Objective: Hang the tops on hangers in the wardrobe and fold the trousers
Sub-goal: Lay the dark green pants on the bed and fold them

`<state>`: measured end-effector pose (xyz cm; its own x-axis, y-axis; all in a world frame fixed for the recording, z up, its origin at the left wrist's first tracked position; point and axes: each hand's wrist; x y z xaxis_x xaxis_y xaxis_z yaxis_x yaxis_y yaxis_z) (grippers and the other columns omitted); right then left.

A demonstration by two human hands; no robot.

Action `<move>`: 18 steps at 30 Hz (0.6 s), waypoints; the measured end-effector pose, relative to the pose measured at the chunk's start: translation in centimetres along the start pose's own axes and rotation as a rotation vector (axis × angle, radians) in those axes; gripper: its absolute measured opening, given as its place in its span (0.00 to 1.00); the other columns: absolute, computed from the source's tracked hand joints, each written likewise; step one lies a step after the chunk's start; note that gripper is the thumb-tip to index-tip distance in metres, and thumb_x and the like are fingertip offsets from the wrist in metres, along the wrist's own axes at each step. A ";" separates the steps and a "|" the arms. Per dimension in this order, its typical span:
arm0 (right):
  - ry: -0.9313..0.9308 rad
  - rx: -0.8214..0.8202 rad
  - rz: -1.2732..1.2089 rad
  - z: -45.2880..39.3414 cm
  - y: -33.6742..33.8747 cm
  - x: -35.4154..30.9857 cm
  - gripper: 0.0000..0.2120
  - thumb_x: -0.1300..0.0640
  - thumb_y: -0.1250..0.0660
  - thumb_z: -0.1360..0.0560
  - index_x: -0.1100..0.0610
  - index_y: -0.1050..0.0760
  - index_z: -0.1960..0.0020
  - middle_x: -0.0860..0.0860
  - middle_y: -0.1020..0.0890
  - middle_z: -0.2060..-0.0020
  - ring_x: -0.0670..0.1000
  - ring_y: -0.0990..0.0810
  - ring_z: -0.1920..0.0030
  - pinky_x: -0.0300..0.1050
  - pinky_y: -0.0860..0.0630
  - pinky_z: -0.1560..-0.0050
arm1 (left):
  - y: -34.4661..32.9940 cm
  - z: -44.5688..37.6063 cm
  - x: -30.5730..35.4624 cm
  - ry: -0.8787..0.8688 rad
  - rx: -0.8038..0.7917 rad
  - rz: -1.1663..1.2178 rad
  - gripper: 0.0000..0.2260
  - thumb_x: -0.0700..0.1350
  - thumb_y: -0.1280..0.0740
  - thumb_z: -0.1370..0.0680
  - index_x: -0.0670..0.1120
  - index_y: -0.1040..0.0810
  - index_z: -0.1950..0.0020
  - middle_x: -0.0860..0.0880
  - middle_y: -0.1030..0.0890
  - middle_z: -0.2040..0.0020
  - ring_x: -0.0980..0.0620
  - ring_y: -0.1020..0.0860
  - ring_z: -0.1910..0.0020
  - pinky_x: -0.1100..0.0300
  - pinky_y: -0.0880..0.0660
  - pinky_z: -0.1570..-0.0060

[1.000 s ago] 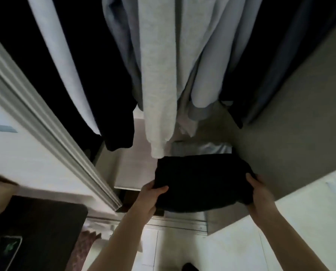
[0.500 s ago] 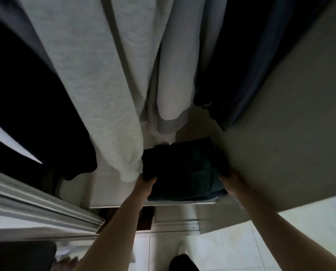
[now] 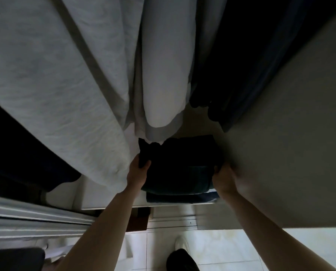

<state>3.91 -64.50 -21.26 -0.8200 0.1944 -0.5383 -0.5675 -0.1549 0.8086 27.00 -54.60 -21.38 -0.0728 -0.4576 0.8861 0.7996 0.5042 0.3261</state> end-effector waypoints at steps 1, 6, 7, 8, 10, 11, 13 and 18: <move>0.058 0.078 0.014 0.6 0.3 -0.1 0.13 0.63 0.40 0.21 0.72 0.31 0.42 0.71 0.27 0.44 0.68 0.27 0.45 0.52 0.35 0.46 | -0.1 0.0 0.3 -0.024 0.002 0.024 0.13 0.39 0.37 0.19 0.41 0.28 0.34 0.45 0.22 0.43 0.46 0.23 0.42 0.48 0.27 0.39; 0.097 0.093 0.170 1.9 0.8 0.4 0.16 0.69 0.41 0.25 0.71 0.35 0.38 0.67 0.29 0.40 0.66 0.27 0.42 0.50 0.34 0.43 | -0.9 -0.2 0.0 0.040 -0.016 0.064 0.12 0.40 0.37 0.19 0.42 0.29 0.36 0.45 0.22 0.43 0.48 0.23 0.44 0.54 0.26 0.45; 0.068 0.045 0.259 1.9 0.6 0.7 0.19 0.68 0.42 0.23 0.69 0.38 0.33 0.65 0.30 0.37 0.64 0.28 0.39 0.50 0.32 0.41 | -0.9 -0.3 -0.3 0.087 -0.009 0.032 0.13 0.41 0.36 0.19 0.42 0.30 0.35 0.44 0.23 0.42 0.46 0.23 0.44 0.53 0.26 0.46; 0.038 0.004 0.327 1.9 0.4 0.8 0.21 0.66 0.44 0.22 0.67 0.42 0.30 0.64 0.31 0.35 0.63 0.28 0.36 0.50 0.32 0.39 | -0.8 -0.3 -0.6 0.144 0.006 0.002 0.15 0.42 0.35 0.20 0.41 0.31 0.35 0.42 0.23 0.41 0.44 0.24 0.44 0.52 0.26 0.46; 0.029 -0.048 0.330 1.8 0.4 1.0 0.23 0.65 0.45 0.21 0.65 0.45 0.28 0.63 0.32 0.33 0.62 0.29 0.35 0.52 0.31 0.37 | -0.6 -0.4 -1.0 0.277 0.029 -0.008 0.20 0.47 0.32 0.21 0.40 0.33 0.34 0.40 0.24 0.40 0.42 0.24 0.44 0.47 0.24 0.44; 0.047 -0.069 0.310 1.7 0.4 1.1 0.22 0.66 0.45 0.22 0.64 0.43 0.28 0.64 0.32 0.33 0.64 0.29 0.35 0.53 0.31 0.37 | -0.3 -0.2 -1.0 0.316 0.030 -0.001 0.21 0.49 0.32 0.22 0.40 0.33 0.34 0.39 0.25 0.40 0.42 0.24 0.43 0.46 0.25 0.43; 0.062 -0.099 0.271 1.6 0.8 1.4 0.22 0.67 0.44 0.23 0.65 0.40 0.30 0.65 0.30 0.35 0.66 0.28 0.37 0.54 0.31 0.39 | 0.0 0.1 -0.9 0.332 0.020 0.003 0.22 0.51 0.33 0.21 0.40 0.33 0.33 0.40 0.25 0.39 0.41 0.24 0.41 0.47 0.25 0.42; 0.044 -0.142 0.205 2.2 1.5 1.6 0.22 0.67 0.38 0.28 0.68 0.37 0.34 0.68 0.27 0.39 0.68 0.27 0.39 0.56 0.30 0.40 | 0.6 1.7 -0.2 0.348 0.023 0.116 0.11 0.42 0.37 0.19 0.39 0.33 0.39 0.36 0.28 0.37 0.40 0.26 0.41 0.48 0.27 0.39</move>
<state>1.96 -62.28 -20.40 -0.9199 0.1030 -0.3785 -0.3908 -0.3218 0.8624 26.49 -52.96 -20.81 0.2276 -0.6166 0.7536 0.7771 0.5814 0.2410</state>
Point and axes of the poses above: each hand's wrist, its own z-axis away from the middle knuckle, its own y-axis out of the back of the hand, x = y × z
